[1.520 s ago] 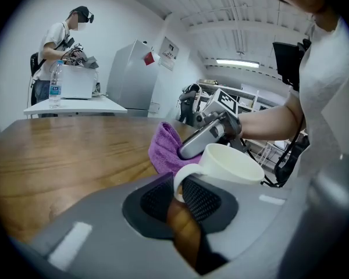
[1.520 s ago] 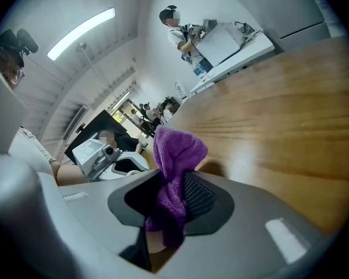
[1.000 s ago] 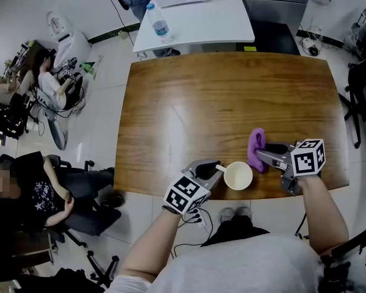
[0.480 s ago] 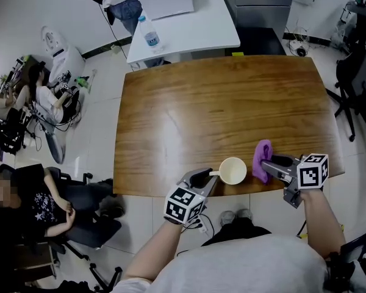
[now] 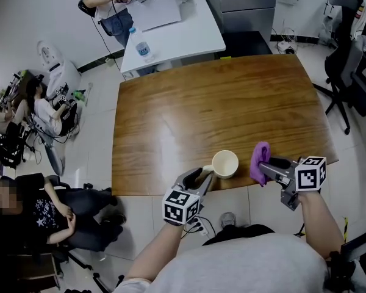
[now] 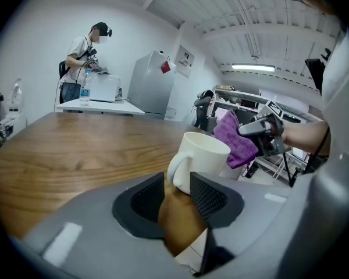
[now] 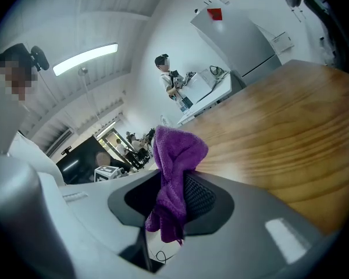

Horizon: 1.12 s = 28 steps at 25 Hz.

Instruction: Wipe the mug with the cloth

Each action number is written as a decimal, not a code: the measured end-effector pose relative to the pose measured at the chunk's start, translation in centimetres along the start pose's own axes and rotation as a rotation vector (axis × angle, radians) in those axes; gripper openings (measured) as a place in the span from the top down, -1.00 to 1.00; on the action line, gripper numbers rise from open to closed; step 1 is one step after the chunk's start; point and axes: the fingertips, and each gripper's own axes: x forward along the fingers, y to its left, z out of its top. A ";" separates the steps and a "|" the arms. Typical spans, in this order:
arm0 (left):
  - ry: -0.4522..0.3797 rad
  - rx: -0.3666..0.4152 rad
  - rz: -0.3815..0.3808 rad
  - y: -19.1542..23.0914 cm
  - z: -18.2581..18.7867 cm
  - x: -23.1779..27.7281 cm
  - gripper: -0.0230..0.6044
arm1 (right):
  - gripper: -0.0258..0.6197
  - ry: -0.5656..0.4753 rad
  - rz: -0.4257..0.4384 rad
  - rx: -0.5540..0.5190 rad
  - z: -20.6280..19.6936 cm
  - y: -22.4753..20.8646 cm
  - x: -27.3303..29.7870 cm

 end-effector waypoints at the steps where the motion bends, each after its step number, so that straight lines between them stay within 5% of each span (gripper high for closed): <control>1: -0.007 0.002 0.018 -0.1 -0.1 -0.6 0.54 | 0.55 -0.004 0.005 0.000 -0.4 0.4 -0.4; 6: -0.138 -0.003 0.098 -3.2 1.0 -5.1 0.76 | 0.55 -0.039 0.065 -0.027 -2.5 4.3 -3.1; 11: -0.246 -0.004 -0.032 -12.9 2.1 -9.5 0.93 | 0.55 -0.060 0.144 -0.094 -6.3 10.0 -7.7; 20: -0.299 0.023 -0.146 -33.3 -1.4 -18.3 0.93 | 0.56 -0.066 0.138 -0.195 -17.9 20.0 -20.9; 28: -0.313 -0.002 -0.159 -39.9 -1.3 -25.0 0.93 | 0.56 -0.143 0.151 -0.210 -20.9 27.0 -27.2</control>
